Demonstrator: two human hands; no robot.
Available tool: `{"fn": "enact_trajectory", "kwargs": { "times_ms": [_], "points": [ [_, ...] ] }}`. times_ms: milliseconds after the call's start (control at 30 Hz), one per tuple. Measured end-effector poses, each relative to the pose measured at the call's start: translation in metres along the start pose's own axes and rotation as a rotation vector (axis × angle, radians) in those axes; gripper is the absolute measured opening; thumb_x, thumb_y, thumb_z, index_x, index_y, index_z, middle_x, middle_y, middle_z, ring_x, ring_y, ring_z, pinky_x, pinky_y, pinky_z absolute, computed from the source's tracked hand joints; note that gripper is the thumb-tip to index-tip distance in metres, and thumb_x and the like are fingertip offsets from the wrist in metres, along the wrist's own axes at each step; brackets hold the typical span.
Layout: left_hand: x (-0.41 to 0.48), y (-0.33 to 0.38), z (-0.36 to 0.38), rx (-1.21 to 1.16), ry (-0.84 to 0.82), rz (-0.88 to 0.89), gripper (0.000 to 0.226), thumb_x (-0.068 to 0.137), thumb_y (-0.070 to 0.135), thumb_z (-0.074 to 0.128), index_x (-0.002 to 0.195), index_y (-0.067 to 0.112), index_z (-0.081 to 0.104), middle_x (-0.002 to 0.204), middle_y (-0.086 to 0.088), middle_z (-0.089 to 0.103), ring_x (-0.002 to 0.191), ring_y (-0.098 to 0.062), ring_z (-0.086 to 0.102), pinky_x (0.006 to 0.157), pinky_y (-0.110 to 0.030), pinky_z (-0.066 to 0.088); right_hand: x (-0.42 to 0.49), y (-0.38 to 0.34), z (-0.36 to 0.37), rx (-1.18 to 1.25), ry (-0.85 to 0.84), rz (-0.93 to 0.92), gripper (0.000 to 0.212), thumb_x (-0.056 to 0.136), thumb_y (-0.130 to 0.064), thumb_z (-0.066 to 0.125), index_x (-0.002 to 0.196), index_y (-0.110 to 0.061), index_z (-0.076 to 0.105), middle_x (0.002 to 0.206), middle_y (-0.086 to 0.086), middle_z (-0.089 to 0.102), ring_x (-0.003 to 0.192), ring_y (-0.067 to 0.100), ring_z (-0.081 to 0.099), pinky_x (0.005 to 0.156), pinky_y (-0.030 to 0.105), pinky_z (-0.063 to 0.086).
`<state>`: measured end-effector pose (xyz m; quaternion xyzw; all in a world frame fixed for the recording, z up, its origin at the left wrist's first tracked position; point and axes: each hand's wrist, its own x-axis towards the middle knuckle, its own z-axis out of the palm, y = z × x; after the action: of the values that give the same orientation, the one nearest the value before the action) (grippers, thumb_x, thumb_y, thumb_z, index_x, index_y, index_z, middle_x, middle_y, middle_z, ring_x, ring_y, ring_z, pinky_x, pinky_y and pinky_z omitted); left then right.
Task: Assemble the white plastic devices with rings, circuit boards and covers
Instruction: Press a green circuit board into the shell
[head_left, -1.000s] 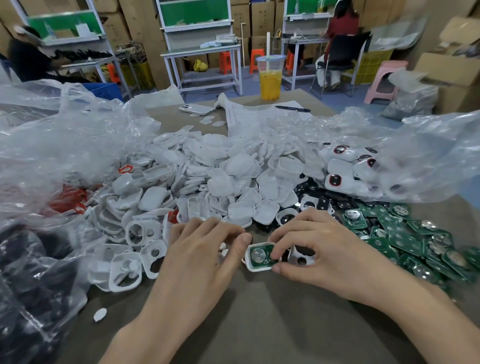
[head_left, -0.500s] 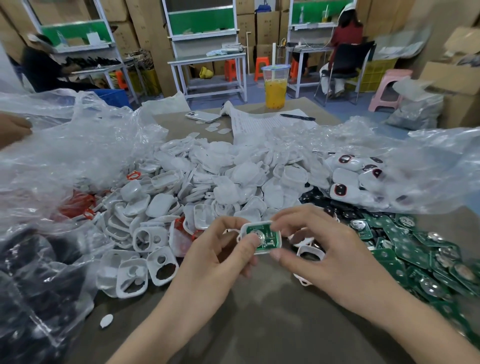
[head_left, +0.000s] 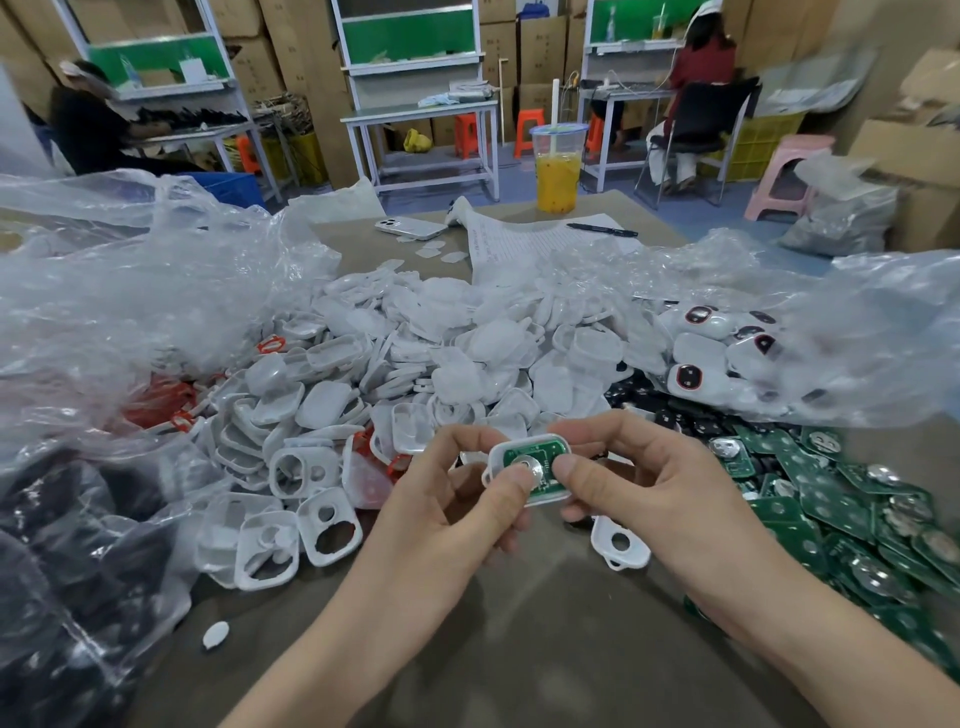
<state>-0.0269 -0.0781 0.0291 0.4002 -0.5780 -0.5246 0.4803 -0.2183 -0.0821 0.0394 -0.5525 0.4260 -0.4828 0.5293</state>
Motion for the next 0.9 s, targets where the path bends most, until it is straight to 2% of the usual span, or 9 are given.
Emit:
{"fn": "enact_trajectory", "kwargs": {
  "times_ms": [167, 233, 333, 433, 533, 633, 767, 900],
  "points": [
    [-0.0015, -0.0007, -0.001, -0.002, -0.022, -0.013, 0.025, 0.079, 0.049, 0.072, 0.096, 0.033, 0.064, 0.072, 0.0, 0.068, 0.063, -0.011, 0.06, 0.06, -0.016, 0.048, -0.0006, -0.0011, 0.0022, 0.052, -0.001, 0.01, 0.019, 0.078, -0.032, 0.083, 0.096, -0.03, 0.078, 0.093, 0.0, 0.075, 0.07, 0.013, 0.071, 0.066, 0.017, 0.055],
    [-0.0022, -0.0003, -0.0005, 0.004, -0.024, -0.007, 0.023, 0.08, 0.048, 0.072, 0.097, 0.034, 0.064, 0.073, 0.001, 0.068, 0.064, -0.01, 0.06, 0.06, -0.016, 0.048, 0.0001, -0.0007, 0.0017, 0.068, -0.006, 0.022, 0.023, 0.074, -0.033, 0.079, 0.096, -0.03, 0.078, 0.092, -0.001, 0.075, 0.069, 0.013, 0.07, 0.066, 0.018, 0.055],
    [-0.0034, 0.0009, 0.0017, 0.008, -0.015, 0.01, 0.02, 0.082, 0.042, 0.069, 0.101, 0.037, 0.065, 0.074, 0.002, 0.068, 0.065, -0.011, 0.06, 0.062, -0.017, 0.047, 0.0028, 0.0027, 0.0003, 0.098, -0.009, 0.052, 0.021, 0.078, -0.029, 0.084, 0.098, -0.027, 0.077, 0.091, 0.001, 0.075, 0.067, 0.015, 0.069, 0.068, 0.023, 0.056],
    [-0.0048, 0.0029, 0.0038, -0.009, -0.015, 0.027, 0.022, 0.088, 0.027, 0.061, 0.11, 0.027, 0.065, 0.075, 0.001, 0.068, 0.067, -0.011, 0.06, 0.062, -0.018, 0.047, 0.005, 0.0053, -0.002, 0.159, -0.013, 0.065, 0.028, 0.073, -0.031, 0.081, 0.1, -0.022, 0.077, 0.093, 0.007, 0.075, 0.068, 0.016, 0.068, 0.07, 0.023, 0.056],
    [-0.0062, 0.0057, 0.0056, -0.001, -0.02, 0.041, 0.028, 0.088, 0.023, 0.057, 0.115, 0.018, 0.063, 0.076, 0.002, 0.068, 0.068, -0.009, 0.06, 0.062, -0.018, 0.047, 0.0061, 0.0064, -0.003, 0.184, -0.024, 0.068, 0.035, 0.068, -0.036, 0.081, 0.1, -0.021, 0.077, 0.094, 0.008, 0.075, 0.068, 0.016, 0.067, 0.07, 0.023, 0.056],
    [-0.0065, 0.0075, 0.0062, 0.005, -0.025, 0.048, 0.029, 0.088, 0.022, 0.056, 0.115, 0.019, 0.064, 0.076, 0.003, 0.068, 0.068, -0.01, 0.059, 0.062, -0.019, 0.047, 0.0068, 0.0068, -0.003, 0.197, -0.025, 0.066, 0.035, 0.067, -0.035, 0.081, 0.098, -0.021, 0.077, 0.093, 0.008, 0.074, 0.066, 0.016, 0.067, 0.068, 0.023, 0.056],
    [-0.0065, 0.0064, 0.0053, 0.011, -0.027, 0.045, 0.027, 0.09, 0.025, 0.056, 0.115, 0.023, 0.066, 0.077, 0.001, 0.067, 0.068, -0.013, 0.058, 0.063, -0.02, 0.047, 0.0065, 0.0061, -0.0027, 0.194, -0.017, 0.063, 0.033, 0.066, -0.035, 0.081, 0.096, -0.022, 0.077, 0.089, 0.005, 0.074, 0.067, 0.015, 0.067, 0.066, 0.02, 0.055],
    [-0.0059, 0.005, 0.0054, 0.038, -0.014, 0.058, 0.027, 0.083, 0.043, 0.066, 0.109, 0.035, 0.068, 0.078, 0.007, 0.069, 0.069, -0.009, 0.061, 0.063, -0.017, 0.048, 0.0056, 0.0058, -0.0014, 0.16, -0.014, 0.053, 0.031, 0.067, -0.037, 0.081, 0.095, -0.025, 0.076, 0.084, -0.001, 0.072, 0.064, 0.013, 0.066, 0.066, 0.02, 0.054]
  ]
}}
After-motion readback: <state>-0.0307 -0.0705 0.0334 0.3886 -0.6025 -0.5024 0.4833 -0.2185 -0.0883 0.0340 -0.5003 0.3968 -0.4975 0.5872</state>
